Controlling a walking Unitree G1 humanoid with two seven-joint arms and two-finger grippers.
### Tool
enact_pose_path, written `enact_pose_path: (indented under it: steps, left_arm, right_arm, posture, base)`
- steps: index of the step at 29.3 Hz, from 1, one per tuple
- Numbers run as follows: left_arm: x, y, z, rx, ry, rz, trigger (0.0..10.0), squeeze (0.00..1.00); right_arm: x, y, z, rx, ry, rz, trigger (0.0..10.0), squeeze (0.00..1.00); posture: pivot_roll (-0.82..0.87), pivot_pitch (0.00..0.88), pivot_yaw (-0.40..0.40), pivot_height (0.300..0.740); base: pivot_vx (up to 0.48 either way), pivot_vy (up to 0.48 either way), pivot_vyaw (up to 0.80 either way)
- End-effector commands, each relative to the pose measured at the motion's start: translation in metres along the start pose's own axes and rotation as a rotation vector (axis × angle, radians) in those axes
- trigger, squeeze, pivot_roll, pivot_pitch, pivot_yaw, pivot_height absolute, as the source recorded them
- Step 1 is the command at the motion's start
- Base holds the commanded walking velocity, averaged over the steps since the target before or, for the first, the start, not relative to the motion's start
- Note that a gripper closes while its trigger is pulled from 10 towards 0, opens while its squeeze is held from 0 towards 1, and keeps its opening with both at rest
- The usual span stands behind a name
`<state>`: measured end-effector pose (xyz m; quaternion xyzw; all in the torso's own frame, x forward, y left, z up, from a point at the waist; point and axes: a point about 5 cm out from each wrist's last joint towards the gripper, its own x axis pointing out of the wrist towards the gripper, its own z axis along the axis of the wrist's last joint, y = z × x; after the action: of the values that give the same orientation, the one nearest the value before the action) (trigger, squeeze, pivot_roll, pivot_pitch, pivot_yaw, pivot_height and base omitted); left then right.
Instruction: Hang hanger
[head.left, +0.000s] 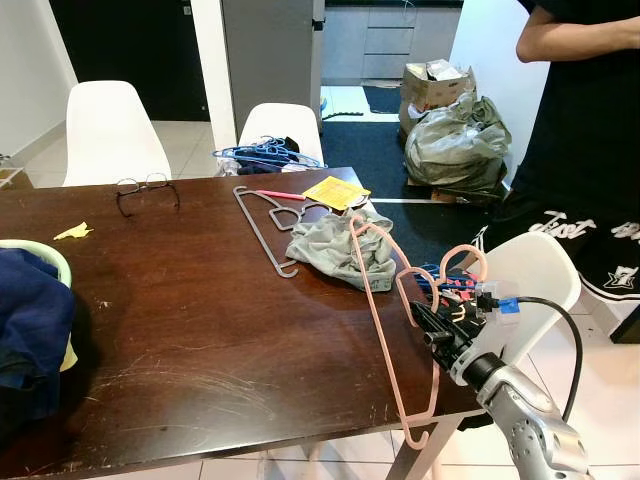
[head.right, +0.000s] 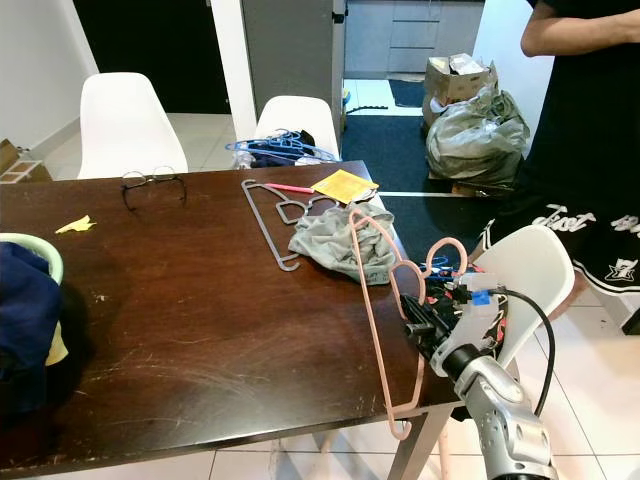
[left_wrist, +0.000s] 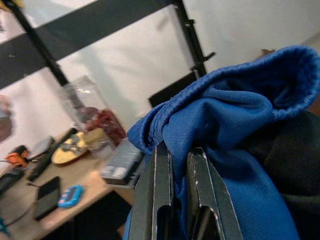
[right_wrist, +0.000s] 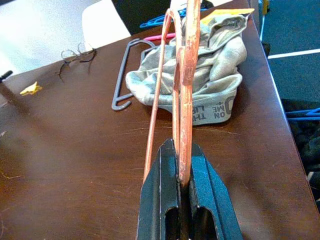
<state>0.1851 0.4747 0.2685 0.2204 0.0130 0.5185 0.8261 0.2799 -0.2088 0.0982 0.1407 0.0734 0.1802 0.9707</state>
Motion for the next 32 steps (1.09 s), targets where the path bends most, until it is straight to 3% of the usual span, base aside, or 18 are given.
enact_pose_path:
  steps: [1, 2, 4, 5, 6, 7, 10, 11, 14, 16, 17, 18, 19, 22, 28, 32]
  left_arm:
    - [-0.001, -0.016, -0.004, -0.018, -0.002, -0.04, 0.0, 0.0]
    - [0.0, -0.022, -0.001, -0.023, -0.007, -0.058, 2.7, 0.0]
    - [0.0, -0.026, 0.0, -0.026, -0.013, -0.07, 2.7, 0.0]
    - [0.0, -0.032, 0.003, -0.039, -0.021, -0.093, 8.0, 0.0]
    - [0.0, -0.032, 0.003, -0.039, -0.021, -0.093, 8.0, 0.0]
    - [0.001, -0.039, 0.006, -0.046, -0.031, -0.128, 10.0, 0.0]
    - [-0.003, -0.069, 0.02, -0.02, -0.102, -0.284, 10.0, 0.0]
    - [-0.003, -0.069, 0.02, -0.02, -0.102, -0.284, 10.0, 0.0]
    - [-0.016, -0.1, 0.021, 0.003, -0.114, -0.453, 10.0, 0.0]
    - [-0.021, -0.109, 0.019, 0.011, -0.105, -0.505, 10.0, 0.0]
    - [-0.028, -0.12, 0.013, 0.044, -0.094, -0.564, 10.0, 0.21]
    - [-0.028, -0.12, 0.013, 0.044, -0.094, -0.564, 10.0, 0.21]
    - [-0.037, -0.13, -0.003, 0.139, -0.06, -0.61, 10.0, 1.0]
    - [-0.041, -0.131, -0.014, 0.193, -0.026, -0.644, 10.0, 1.0]
    - [-0.04, -0.122, -0.012, 0.23, -0.006, -0.674, 10.0, 1.0]
    - [-0.028, -0.092, 0.009, 0.3, 0.008, -0.647, 10.0, 1.0]
  right_arm:
    - [-0.003, -0.005, -0.004, -0.006, 0.036, -0.021, 10.0, 0.0]
    - [-0.003, -0.005, -0.004, -0.008, 0.036, -0.022, 10.0, 0.0]
    - [-0.003, -0.005, -0.004, -0.009, 0.036, -0.023, 10.0, 0.0]
    - [-0.003, -0.005, -0.004, -0.009, 0.036, -0.024, 10.0, 0.0]
    - [-0.003, -0.005, -0.004, -0.009, 0.036, -0.024, 10.0, 0.0]
    - [-0.004, -0.005, -0.004, -0.01, 0.037, -0.025, 10.0, 0.0]
    - [-0.004, -0.005, -0.004, -0.011, 0.037, -0.026, 10.0, 0.0]
    - [-0.004, -0.005, -0.004, -0.011, 0.037, -0.026, 10.0, 0.0]
    - [-0.004, -0.005, -0.004, -0.01, 0.037, -0.026, 10.0, 0.0]
    - [-0.005, -0.004, -0.004, -0.01, 0.036, -0.027, 10.0, 0.0]
    - [-0.005, -0.004, -0.004, -0.009, 0.036, -0.028, 10.0, 0.0]
    - [-0.005, -0.004, -0.004, -0.009, 0.036, -0.028, 10.0, 0.0]
    - [-0.005, -0.003, -0.004, -0.006, 0.034, -0.028, 10.0, 0.0]
    - [-0.006, -0.003, -0.004, -0.004, 0.033, -0.028, 10.0, 0.0]
    - [-0.006, -0.003, -0.004, 0.0, 0.034, -0.027, 10.0, 0.0]
    - [-0.006, -0.003, -0.005, 0.005, 0.034, -0.026, 10.0, 0.0]
  posture:
    - [-0.02, 0.0, 0.022, 0.731]
    - [-0.03, 0.0, 0.023, 0.731]
    - [-0.03, 0.0, 0.023, 0.731]
    - [-0.03, 0.0, 0.022, 0.731]
    - [-0.03, 0.0, 0.022, 0.731]
    - [-0.03, 0.0, 0.022, 0.731]
    - [-0.03, 0.0, 0.023, 0.731]
    - [-0.03, 0.0, 0.023, 0.731]
    - [-0.03, 0.0, 0.027, 0.731]
    - [-0.03, 0.0, 0.027, 0.731]
    - [-0.03, 0.0, 0.029, 0.731]
    - [-0.03, 0.0, 0.029, 0.731]
    - [-0.03, 0.0, 0.033, 0.731]
    - [-0.03, 0.0, 0.03, 0.731]
    - [-0.03, 0.0, 0.03, 0.731]
    - [-0.02, 0.0, 0.031, 0.731]
  base:
    - [0.0, 0.0, 0.0]
    - [0.0, 0.0, 0.0]
    - [0.0, 0.0, 0.0]
    - [0.0, 0.0, 0.0]
    - [0.0, 0.0, 0.0]
    - [0.0, 0.0, 0.0]
    - [0.0, 0.0, 0.0]
    - [0.0, 0.0, 0.0]
    - [0.0, 0.0, 0.0]
    - [0.0, 0.0, 0.0]
    - [0.0, 0.0, 0.0]
    - [0.0, 0.0, 0.0]
    - [0.0, 0.0, 0.0]
    - [0.0, 0.0, 0.0]
    - [0.0, 0.0, 0.0]
    - [0.0, 0.0, 0.0]
